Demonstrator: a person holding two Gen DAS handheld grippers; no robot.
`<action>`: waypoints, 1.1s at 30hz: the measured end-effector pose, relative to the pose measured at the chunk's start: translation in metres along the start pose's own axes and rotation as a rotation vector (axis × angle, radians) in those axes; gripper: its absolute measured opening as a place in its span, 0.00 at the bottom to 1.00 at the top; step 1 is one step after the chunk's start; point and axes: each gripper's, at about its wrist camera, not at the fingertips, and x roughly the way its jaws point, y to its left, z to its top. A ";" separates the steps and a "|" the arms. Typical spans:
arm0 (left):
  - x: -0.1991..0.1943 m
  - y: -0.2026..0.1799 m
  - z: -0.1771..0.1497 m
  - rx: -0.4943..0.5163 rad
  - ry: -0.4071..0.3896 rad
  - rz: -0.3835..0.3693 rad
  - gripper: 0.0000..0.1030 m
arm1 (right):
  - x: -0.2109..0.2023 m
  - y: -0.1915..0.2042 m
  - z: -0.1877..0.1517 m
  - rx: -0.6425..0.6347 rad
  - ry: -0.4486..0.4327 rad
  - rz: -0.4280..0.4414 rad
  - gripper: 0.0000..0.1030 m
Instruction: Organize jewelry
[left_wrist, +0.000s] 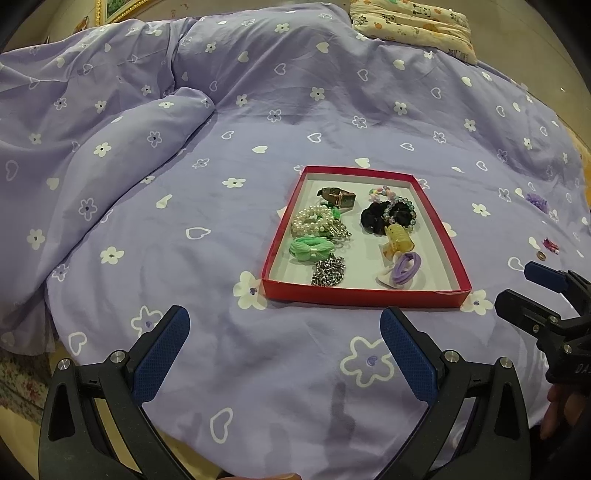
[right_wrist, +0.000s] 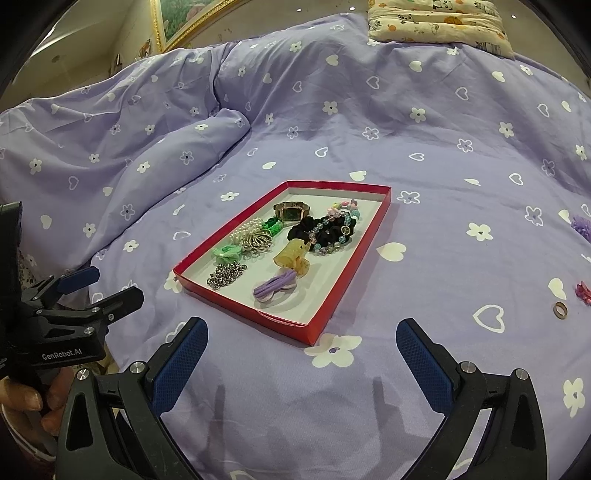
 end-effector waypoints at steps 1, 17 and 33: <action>0.000 0.000 0.000 0.000 0.000 0.001 1.00 | 0.000 0.000 0.000 -0.002 0.000 0.001 1.00; -0.001 -0.001 0.000 -0.002 -0.001 -0.005 1.00 | 0.000 0.003 0.002 -0.005 -0.001 0.018 1.00; 0.004 -0.002 0.002 0.009 -0.009 0.007 1.00 | 0.003 0.006 0.004 -0.012 -0.004 0.022 1.00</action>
